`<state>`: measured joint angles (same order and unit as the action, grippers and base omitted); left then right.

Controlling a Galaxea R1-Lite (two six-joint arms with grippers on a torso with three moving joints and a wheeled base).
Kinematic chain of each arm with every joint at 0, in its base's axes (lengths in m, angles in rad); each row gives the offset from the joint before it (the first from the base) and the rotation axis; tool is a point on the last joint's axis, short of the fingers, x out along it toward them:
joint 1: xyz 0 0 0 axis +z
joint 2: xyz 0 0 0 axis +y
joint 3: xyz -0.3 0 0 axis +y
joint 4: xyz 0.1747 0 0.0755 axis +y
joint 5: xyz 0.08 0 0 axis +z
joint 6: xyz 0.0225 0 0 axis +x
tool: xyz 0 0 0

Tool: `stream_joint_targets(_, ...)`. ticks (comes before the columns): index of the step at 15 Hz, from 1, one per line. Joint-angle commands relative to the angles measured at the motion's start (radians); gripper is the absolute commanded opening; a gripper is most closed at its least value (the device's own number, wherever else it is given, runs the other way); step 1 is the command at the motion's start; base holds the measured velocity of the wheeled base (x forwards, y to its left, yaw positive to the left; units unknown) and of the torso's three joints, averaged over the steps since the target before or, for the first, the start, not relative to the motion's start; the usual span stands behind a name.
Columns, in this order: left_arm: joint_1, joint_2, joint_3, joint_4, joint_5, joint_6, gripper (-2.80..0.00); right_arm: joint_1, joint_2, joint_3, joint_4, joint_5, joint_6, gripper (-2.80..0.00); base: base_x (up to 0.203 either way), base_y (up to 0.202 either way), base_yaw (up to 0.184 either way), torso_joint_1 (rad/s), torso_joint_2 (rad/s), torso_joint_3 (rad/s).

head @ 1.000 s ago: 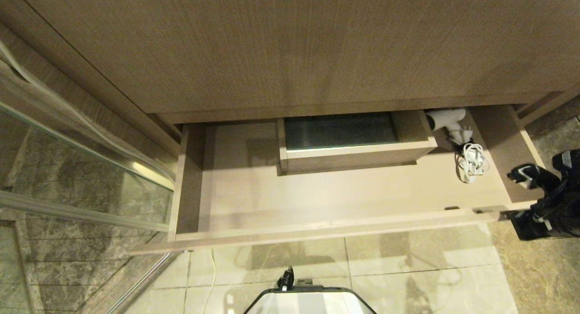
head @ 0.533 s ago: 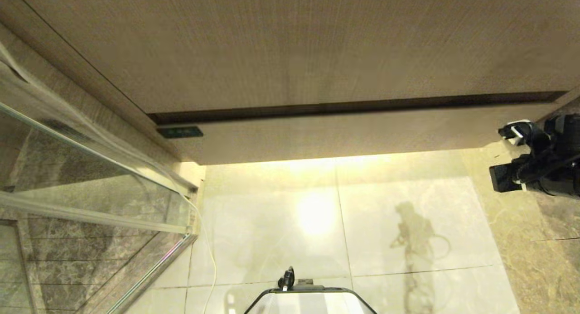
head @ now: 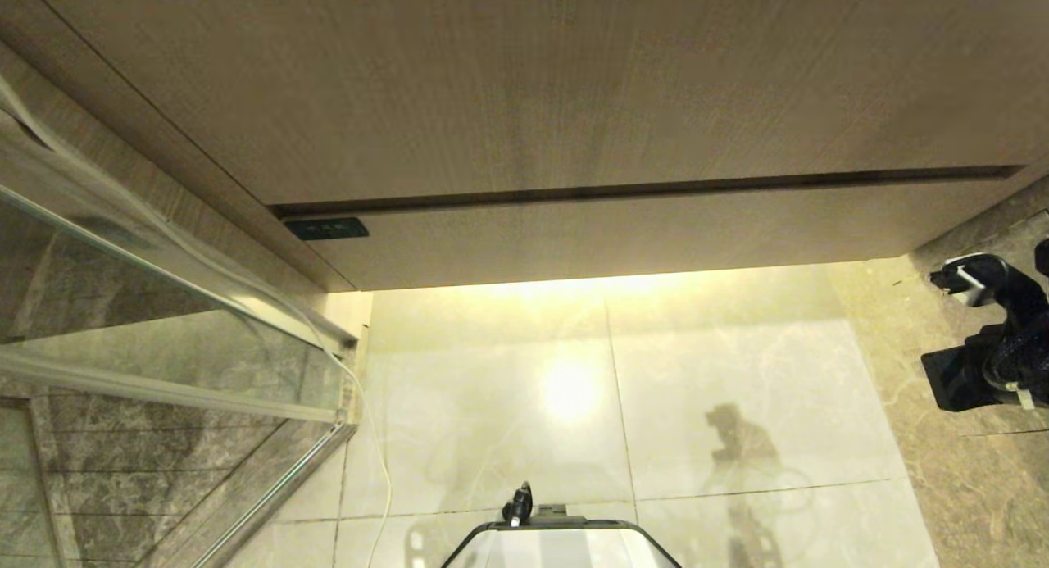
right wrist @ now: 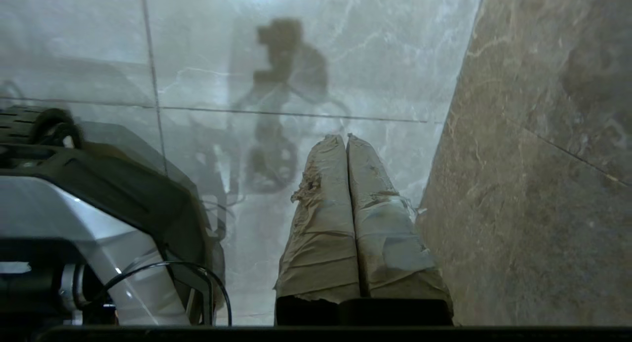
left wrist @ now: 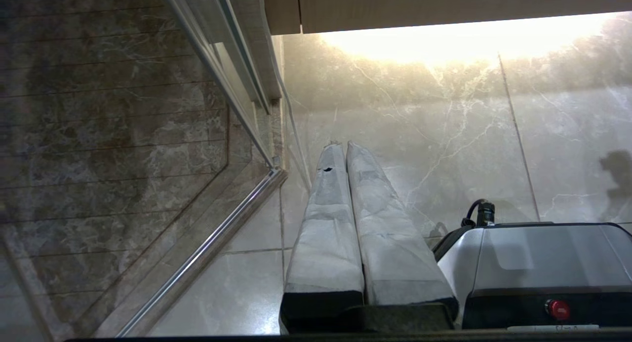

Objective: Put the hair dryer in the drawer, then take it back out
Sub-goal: Close the drawer, then pull open the drawer

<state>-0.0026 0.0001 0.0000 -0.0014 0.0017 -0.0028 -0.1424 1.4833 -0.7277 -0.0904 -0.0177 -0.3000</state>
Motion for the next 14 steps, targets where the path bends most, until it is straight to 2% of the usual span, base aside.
stream_joint_targets(1, 0.000, 0.000, 0.002, 0.000, 0.000, 0.000, -2.80, 0.035, -0.122, 0.007, 0.005, 0.002, 0.002, -2.80, 0.000, 0.000, 0.000, 0.000, 0.00, 0.000)
stream_joint_targets(3, 0.000, 0.000, 0.002, 0.000, 0.000, 0.000, -2.80, 0.068, -0.219, 0.008, 0.015, 0.026, 0.004, -2.80, 0.000, 0.000, 0.000, 0.000, 0.00, 0.000)
stream_joint_targets(5, 0.000, 0.000, 0.001, 0.000, 0.000, 0.000, -2.80, 0.105, -0.284, 0.002, 0.024, 0.151, -0.011, -2.80, 0.000, 0.000, 0.000, 0.000, 0.00, 0.000)
stream_joint_targets(7, 0.000, 0.000, 0.000, 0.000, 0.000, 0.000, -2.80, 0.167, -0.308, -0.009, 0.055, 0.199, -0.111, -2.80, 0.000, 0.000, 0.000, 0.000, 0.00, 0.000)
stream_joint_targets(11, 0.000, 0.000, 0.000, 0.000, 0.000, 0.000, -2.80, 0.356, -0.342, -0.011, 0.093, 0.199, -0.240, -2.80, 0.000, 0.000, 0.000, 0.000, 0.00, 0.000)
stream_joint_targets(12, 0.000, 0.000, 0.000, 0.000, 0.000, 0.000, -2.80, 0.406, -0.334, -0.013, 0.098, 0.199, -0.314, -2.80, 0.000, 0.000, 0.000, 0.000, 0.00, 0.000)
stream_joint_targets(14, 0.000, 0.000, 0.002, 0.000, 0.000, 0.001, -2.80, 0.428, -0.289, -0.019, 0.095, 0.207, -0.471, -2.80, 0.000, 0.000, 0.000, 0.000, 0.00, 0.000)
